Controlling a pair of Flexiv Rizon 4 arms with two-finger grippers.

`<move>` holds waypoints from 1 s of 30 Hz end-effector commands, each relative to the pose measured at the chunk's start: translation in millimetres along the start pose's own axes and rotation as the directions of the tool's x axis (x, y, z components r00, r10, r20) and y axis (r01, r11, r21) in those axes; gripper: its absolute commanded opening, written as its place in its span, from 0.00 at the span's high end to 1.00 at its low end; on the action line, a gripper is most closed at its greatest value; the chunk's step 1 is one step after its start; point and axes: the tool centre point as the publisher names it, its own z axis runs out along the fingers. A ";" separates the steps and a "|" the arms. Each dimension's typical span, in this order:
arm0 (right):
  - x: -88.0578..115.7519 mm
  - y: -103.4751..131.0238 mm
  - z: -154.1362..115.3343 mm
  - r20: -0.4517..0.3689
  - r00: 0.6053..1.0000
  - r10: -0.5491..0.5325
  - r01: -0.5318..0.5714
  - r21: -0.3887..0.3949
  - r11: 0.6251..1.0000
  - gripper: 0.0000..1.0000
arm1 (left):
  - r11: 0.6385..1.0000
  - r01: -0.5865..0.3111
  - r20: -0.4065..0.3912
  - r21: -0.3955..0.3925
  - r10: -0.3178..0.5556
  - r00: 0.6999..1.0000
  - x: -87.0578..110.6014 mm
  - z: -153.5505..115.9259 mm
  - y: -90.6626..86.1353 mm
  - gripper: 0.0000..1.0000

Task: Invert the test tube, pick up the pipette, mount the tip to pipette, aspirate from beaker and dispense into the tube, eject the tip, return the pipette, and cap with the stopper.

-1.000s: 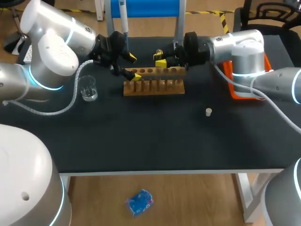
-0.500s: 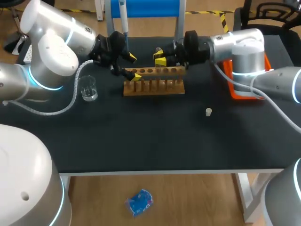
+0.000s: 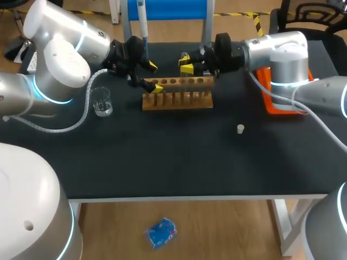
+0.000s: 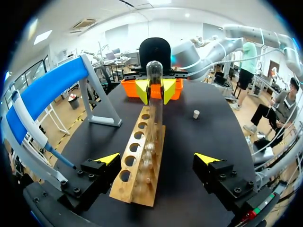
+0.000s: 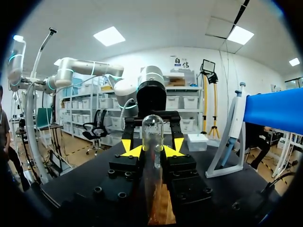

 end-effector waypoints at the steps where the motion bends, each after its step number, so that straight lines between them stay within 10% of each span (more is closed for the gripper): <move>1: 2.8 3.2 0.0 0.003 1.000 -0.001 0.001 0.005 1.000 1.00 | 1.000 0.001 -0.003 -0.004 -0.001 1.000 -0.7 -0.4 -0.8 0.00; 30: 0.8 37.3 2.5 -0.015 0.999 -0.045 0.045 0.020 0.999 1.00 | 1.000 0.001 -0.003 -0.004 -0.001 1.000 -0.7 -0.4 -0.8 0.00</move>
